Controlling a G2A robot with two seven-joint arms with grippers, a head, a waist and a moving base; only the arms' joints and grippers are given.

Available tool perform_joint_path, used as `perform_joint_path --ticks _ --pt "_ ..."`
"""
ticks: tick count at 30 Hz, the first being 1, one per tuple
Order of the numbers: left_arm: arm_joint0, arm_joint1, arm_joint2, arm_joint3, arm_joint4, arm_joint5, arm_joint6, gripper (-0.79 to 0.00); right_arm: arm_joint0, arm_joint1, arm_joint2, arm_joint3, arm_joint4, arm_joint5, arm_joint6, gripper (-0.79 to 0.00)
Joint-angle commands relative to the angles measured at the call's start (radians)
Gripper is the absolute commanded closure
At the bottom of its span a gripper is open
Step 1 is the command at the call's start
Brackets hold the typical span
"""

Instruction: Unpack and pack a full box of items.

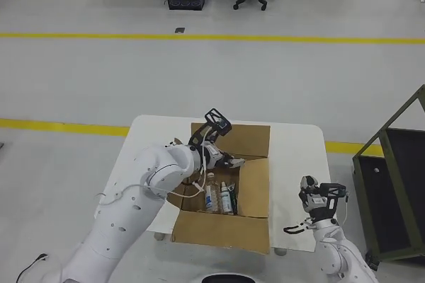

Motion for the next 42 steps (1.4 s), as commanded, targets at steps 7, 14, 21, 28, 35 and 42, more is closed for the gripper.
perform_joint_path --ticks 7,14,21,28,35,42 --pt "0.001 0.0 0.0 -0.003 0.014 0.002 0.0 -0.785 -0.024 0.0 0.007 -0.026 -0.008 0.009 -0.003 0.0" --pt "0.001 0.0 0.0 -0.003 0.014 0.002 0.0 -0.785 -0.029 -0.003 -0.009 -0.015 -0.019 0.012 0.004 0.0" --pt "0.057 -0.025 0.027 0.048 -0.251 0.036 0.143 -0.785 -0.031 -0.003 -0.001 -0.036 -0.028 0.011 0.014 0.0" --pt "0.039 -0.073 0.091 0.274 -0.698 0.06 0.123 -0.785 -0.045 -0.001 0.028 -0.061 -0.02 0.017 0.017 0.0" --pt "-0.013 -0.108 0.155 0.485 -0.863 0.043 0.03 -0.785 -0.06 0.0 0.043 -0.066 -0.018 0.017 0.024 0.0" --pt "-0.013 -0.108 0.155 0.485 -0.863 0.043 0.03 -0.785 -0.065 -0.001 0.037 -0.066 -0.019 0.014 0.039 0.0"
